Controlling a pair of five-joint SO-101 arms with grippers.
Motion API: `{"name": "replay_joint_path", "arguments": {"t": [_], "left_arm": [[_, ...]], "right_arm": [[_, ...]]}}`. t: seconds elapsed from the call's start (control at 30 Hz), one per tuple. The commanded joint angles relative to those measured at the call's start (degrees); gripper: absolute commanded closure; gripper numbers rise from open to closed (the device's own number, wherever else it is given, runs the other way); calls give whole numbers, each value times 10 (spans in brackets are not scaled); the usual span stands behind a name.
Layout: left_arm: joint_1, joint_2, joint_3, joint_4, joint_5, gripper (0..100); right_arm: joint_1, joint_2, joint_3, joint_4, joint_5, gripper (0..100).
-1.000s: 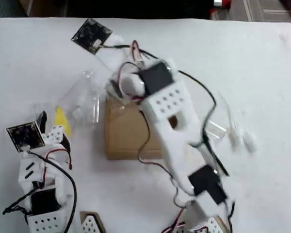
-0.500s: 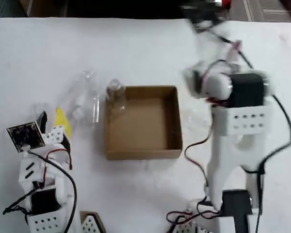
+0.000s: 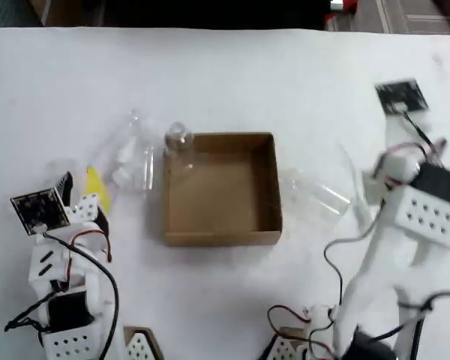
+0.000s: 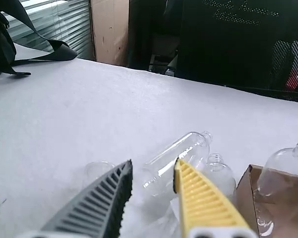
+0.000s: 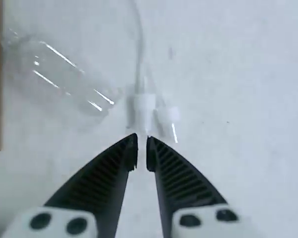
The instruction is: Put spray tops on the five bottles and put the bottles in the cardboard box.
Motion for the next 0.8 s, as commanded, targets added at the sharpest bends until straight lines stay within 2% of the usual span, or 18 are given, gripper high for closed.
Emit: {"name": "replay_joint_path", "arguments": {"t": [0.0,0.2,0.33,0.5,0.7,0.77], "left_arm": [[3,-5,-11,-18,-6,866],[3,-5,-11,-18,-6,866],[3,-5,-11,-18,-6,866],[4,-5,-11,-17,-6,866],[4,-5,-10,-15,-6,866],[4,-5,-10,-14,-6,866]], "right_arm": [[61,-109,128,-106,66,982],[66,-234,323,-196,76,982],[68,-273,393,-243,81,978],[66,-221,375,-245,80,976],[90,-71,281,-244,77,974],[104,-11,244,-245,77,934]]}}
